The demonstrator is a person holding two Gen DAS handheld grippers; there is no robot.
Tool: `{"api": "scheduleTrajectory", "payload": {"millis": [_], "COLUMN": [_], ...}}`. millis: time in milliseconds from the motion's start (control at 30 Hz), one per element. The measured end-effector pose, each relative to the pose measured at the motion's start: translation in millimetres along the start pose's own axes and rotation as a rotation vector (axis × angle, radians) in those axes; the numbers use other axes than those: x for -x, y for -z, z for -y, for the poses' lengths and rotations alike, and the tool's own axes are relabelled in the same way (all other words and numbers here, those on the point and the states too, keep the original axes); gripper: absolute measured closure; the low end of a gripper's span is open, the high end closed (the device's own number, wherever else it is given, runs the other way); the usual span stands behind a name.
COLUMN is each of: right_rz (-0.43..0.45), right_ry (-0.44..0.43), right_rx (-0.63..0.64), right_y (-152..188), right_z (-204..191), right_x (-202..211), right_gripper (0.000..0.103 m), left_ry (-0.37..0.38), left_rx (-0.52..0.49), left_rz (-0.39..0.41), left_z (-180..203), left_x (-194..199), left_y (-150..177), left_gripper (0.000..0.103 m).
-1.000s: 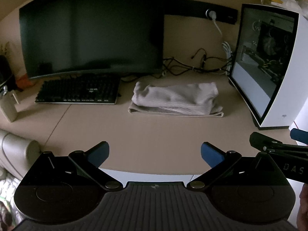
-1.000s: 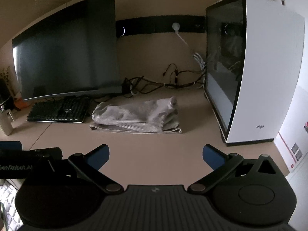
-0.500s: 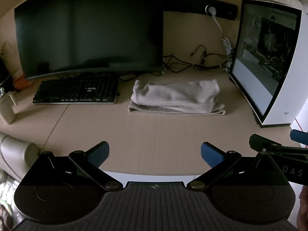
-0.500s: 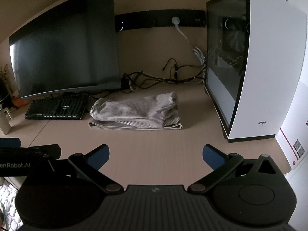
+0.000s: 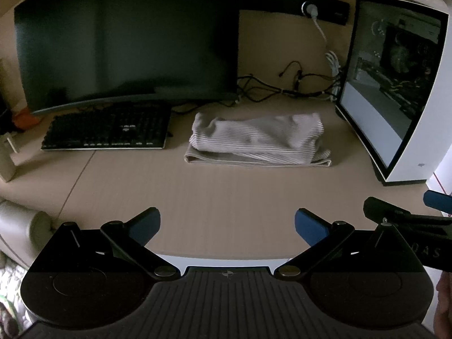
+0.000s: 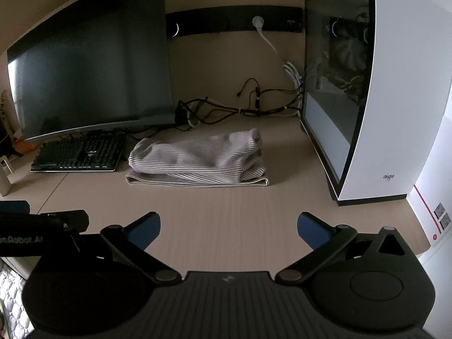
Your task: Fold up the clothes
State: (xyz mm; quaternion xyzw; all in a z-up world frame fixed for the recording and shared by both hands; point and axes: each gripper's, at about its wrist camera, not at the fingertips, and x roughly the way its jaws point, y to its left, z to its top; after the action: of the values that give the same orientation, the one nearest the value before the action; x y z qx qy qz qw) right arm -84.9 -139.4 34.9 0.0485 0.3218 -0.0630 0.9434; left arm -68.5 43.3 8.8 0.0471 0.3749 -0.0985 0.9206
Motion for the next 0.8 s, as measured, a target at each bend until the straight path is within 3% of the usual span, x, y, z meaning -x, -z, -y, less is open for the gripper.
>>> {"api": "scheduleTrajectory", "payload": {"millis": [800], "right_rz": [-0.012], "right_ry": [-0.007], "right_rx": [0.018], "right_y": [-0.4], "right_z": [-4.1], "right_x": [-3.6], "right_gripper": [0.000], "left_ry": [-0.007], "left_rx": [0.012], "left_rz": [-0.018], "left_z": [-8.1], "left_x": [-7.1], "left_y": [-1.4], "left_gripper": [0.000]}}
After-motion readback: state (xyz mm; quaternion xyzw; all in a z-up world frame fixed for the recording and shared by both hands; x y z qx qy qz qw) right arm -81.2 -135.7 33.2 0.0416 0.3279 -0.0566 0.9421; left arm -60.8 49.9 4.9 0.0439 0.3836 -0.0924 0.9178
